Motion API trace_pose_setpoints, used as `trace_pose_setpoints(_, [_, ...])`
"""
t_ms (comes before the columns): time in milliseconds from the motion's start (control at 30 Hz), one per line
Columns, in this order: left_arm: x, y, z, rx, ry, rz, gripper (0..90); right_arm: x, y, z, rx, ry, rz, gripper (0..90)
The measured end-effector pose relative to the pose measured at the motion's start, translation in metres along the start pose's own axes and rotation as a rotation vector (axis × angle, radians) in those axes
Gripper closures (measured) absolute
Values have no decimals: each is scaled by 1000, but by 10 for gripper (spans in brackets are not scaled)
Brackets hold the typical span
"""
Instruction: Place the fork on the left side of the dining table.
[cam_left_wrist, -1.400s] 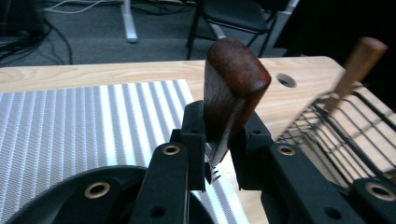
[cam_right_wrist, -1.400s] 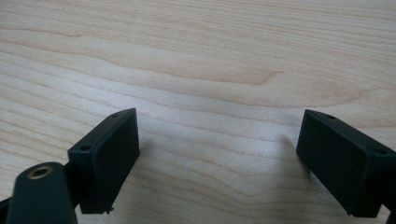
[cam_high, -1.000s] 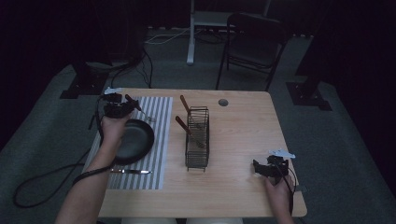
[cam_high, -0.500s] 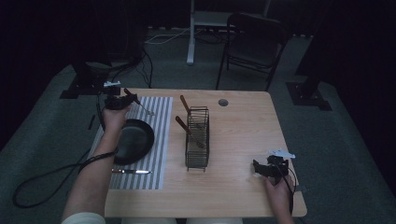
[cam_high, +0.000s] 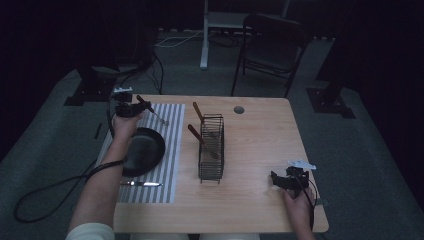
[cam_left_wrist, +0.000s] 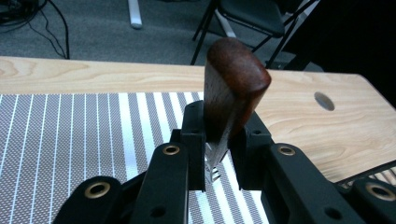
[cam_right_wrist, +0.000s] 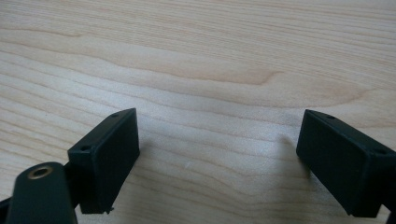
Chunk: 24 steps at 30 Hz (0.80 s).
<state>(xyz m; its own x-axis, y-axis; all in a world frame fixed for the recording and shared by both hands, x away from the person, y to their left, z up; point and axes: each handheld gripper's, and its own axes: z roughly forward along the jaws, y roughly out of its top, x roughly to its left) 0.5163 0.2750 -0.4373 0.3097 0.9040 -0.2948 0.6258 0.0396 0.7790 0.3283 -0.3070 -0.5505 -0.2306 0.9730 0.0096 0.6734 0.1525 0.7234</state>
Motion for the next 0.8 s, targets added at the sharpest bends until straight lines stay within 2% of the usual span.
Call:
trace_pose_setpoints(167, [11,-2,3,-7,-29,-20,767,0,0,0,0,0,0,130])
trace_pose_setpoints(233, [16,-3,2,-3,-35,-48,764,0,0,0,0,0,0,130])
trace_pose_setpoints(300, [18,-4,2,-1,-31,-55,755,0,0,0,0,0,1,130])
trace_pose_setpoints(333, [24,-8,2,11,-18,-73,755,0,0,0,0,0,0,130])
trace_pose_setpoints(367, [28,-10,3,18,-27,-96,709,0,0,0,0,0,1,130])
trace_pose_setpoints(433, [35,-17,5,28,-40,-144,709,0,0,0,0,0,0,130])
trace_pose_setpoints(467, [38,-20,6,32,-31,-155,711,0,0,0,0,0,0,130])
trace_pose_setpoints(500, [38,-20,6,32,-31,-155,724,0,0,0,0,0,0,130])
trace_pose_setpoints(533, [44,-26,8,29,-38,-186,724,0,0,0,0,0,1,130])
trace_pose_setpoints(633, [51,-32,10,21,-31,-235,720,0,0,0,0,0,0,130])
trace_pose_setpoints(667, [55,-35,11,24,-20,-263,704,0,0,0,0,0,0,130])
trace_pose_setpoints(733, [57,-36,12,30,-16,-273,697,0,0,0,0,0,0,130])
trace_pose_setpoints(800, [59,-39,15,58,-1,-281,646,0,0,0,0,0,1,130])
